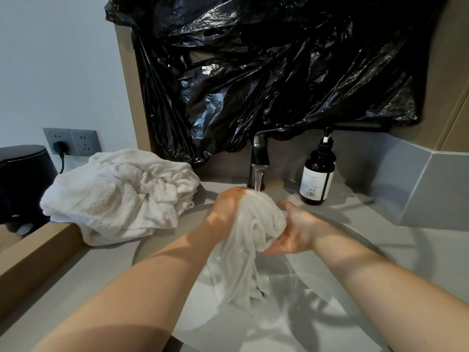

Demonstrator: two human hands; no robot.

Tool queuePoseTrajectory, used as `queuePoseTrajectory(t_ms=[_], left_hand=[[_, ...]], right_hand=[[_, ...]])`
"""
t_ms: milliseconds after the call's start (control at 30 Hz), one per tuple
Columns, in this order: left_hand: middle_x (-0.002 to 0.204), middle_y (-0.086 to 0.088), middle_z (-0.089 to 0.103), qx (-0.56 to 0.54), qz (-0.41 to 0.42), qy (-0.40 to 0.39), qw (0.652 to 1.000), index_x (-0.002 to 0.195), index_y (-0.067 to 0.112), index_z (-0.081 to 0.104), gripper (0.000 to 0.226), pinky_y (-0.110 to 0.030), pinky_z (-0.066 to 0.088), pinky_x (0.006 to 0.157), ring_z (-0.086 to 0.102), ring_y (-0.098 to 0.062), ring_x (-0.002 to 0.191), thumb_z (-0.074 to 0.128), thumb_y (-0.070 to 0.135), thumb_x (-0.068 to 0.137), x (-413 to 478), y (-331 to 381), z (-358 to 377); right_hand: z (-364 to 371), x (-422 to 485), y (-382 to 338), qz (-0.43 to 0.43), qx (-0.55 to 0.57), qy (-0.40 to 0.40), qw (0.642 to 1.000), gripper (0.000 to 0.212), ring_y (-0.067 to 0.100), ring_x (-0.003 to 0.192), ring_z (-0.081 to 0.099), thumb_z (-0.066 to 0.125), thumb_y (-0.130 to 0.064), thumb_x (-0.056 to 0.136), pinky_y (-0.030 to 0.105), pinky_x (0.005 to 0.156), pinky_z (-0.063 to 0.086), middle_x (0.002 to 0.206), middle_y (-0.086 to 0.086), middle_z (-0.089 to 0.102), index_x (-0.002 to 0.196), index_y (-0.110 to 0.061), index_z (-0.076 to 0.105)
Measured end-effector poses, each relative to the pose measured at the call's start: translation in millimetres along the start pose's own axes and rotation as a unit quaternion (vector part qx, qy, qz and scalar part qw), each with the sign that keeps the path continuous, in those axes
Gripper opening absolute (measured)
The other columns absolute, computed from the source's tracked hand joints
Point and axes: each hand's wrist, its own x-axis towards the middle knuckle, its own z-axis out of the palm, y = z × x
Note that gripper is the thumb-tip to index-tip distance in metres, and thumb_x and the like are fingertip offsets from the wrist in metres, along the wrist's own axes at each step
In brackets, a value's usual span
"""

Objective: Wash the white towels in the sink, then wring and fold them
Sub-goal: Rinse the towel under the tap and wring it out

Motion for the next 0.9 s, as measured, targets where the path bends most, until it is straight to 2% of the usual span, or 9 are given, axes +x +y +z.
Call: queuePoseTrajectory(t_ms=[67, 133, 233, 300, 433, 567, 700, 833, 900], left_hand=[[0.092, -0.009, 0.063, 0.023, 0.029, 0.017, 0.999, 0.108, 0.000, 0.061, 0.018, -0.020, 0.051, 0.073, 0.060, -0.025, 0.090, 0.045, 0.005, 0.101, -1, -1, 2], [0.086, -0.001, 0.065, 0.044, 0.047, 0.043, 0.997, 0.103, 0.007, 0.067, 0.018, -0.018, 0.052, 0.064, 0.062, -0.018, 0.079, 0.050, 0.012, 0.099, -5, 3, 4], [0.083, 0.003, 0.060, 0.113, 0.079, 0.057, 0.989, 0.083, 0.022, 0.059, 0.025, -0.034, 0.050, 0.084, 0.057, -0.021, 0.090, 0.045, 0.027, 0.103, -2, 2, 3], [0.091, -0.004, 0.061, 0.127, 0.075, 0.083, 0.986, 0.077, 0.021, 0.055, 0.034, -0.038, 0.048, 0.093, 0.057, -0.024, 0.095, 0.040, 0.035, 0.104, 1, 2, 2], [0.100, -0.007, 0.065, 0.134, 0.037, 0.112, 0.984, 0.104, 0.013, 0.064, 0.040, -0.030, 0.044, 0.083, 0.061, -0.024, 0.098, 0.039, 0.044, 0.103, 7, -2, 5], [0.116, -0.009, 0.062, 0.142, -0.004, 0.121, 0.983, 0.130, 0.011, 0.058, 0.053, -0.036, 0.042, 0.099, 0.057, -0.029, 0.112, 0.039, 0.050, 0.100, 10, -4, 8], [0.101, -0.004, 0.063, 0.099, -0.021, 0.084, 0.991, 0.125, 0.017, 0.060, 0.042, -0.031, 0.045, 0.080, 0.059, -0.024, 0.095, 0.041, 0.046, 0.101, 12, -2, 5], [0.114, -0.013, 0.069, 0.089, -0.051, 0.041, 0.994, 0.122, 0.016, 0.063, 0.035, -0.039, 0.052, 0.090, 0.066, -0.031, 0.103, 0.039, 0.035, 0.104, 13, -1, 4], [0.113, -0.016, 0.070, 0.084, -0.063, 0.021, 0.994, 0.122, 0.014, 0.064, 0.035, -0.039, 0.055, 0.087, 0.068, -0.031, 0.100, 0.041, 0.033, 0.104, 12, -2, 3]], right_hand=[[1, -4, 5, 0.012, -0.023, -0.015, 1.000, 0.060, 0.046, 0.091, 0.068, 0.039, -0.047, 0.096, 0.060, 0.075, 0.055, 0.109, 0.029, 0.067, 0.118, 0.004, 0.061], [1, -7, 5, 0.000, -0.036, -0.012, 0.999, 0.055, 0.043, 0.088, 0.070, 0.044, -0.043, 0.094, 0.054, 0.068, 0.058, 0.108, 0.027, 0.068, 0.113, 0.004, 0.065], [4, -6, 0, -0.054, -0.044, 0.021, 0.997, 0.041, 0.034, 0.082, 0.072, 0.047, -0.035, 0.095, 0.046, 0.064, 0.060, 0.102, 0.019, 0.072, 0.110, -0.002, 0.066], [8, -2, -6, -0.103, 0.010, 0.045, 0.994, 0.029, 0.034, 0.086, 0.071, 0.046, -0.024, 0.095, 0.051, 0.074, 0.058, 0.101, 0.017, 0.072, 0.109, -0.006, 0.064], [14, -3, -16, -0.155, 0.055, 0.092, 0.982, 0.012, 0.037, 0.094, 0.061, 0.045, -0.007, 0.082, 0.058, 0.088, 0.048, 0.093, 0.018, 0.063, 0.088, -0.008, 0.056], [28, 3, -17, -0.213, 0.035, 0.141, 0.966, 0.012, 0.033, 0.086, 0.066, 0.056, -0.021, 0.087, 0.050, 0.087, 0.052, 0.087, 0.012, 0.069, 0.087, -0.012, 0.064], [40, 17, -22, -0.266, 0.018, 0.223, 0.938, 0.016, 0.029, 0.086, 0.068, 0.057, -0.025, 0.082, 0.040, 0.086, 0.055, 0.089, 0.010, 0.072, 0.081, -0.011, 0.066], [41, 21, -24, -0.313, -0.004, 0.277, 0.908, 0.014, 0.027, 0.077, 0.060, 0.055, -0.021, 0.082, 0.038, 0.080, 0.051, 0.077, 0.006, 0.062, 0.077, -0.010, 0.061], [41, 22, -23, -0.353, -0.041, 0.295, 0.887, 0.020, 0.024, 0.069, 0.052, 0.054, -0.018, 0.084, 0.034, 0.070, 0.045, 0.068, 0.004, 0.055, 0.065, -0.011, 0.053]])
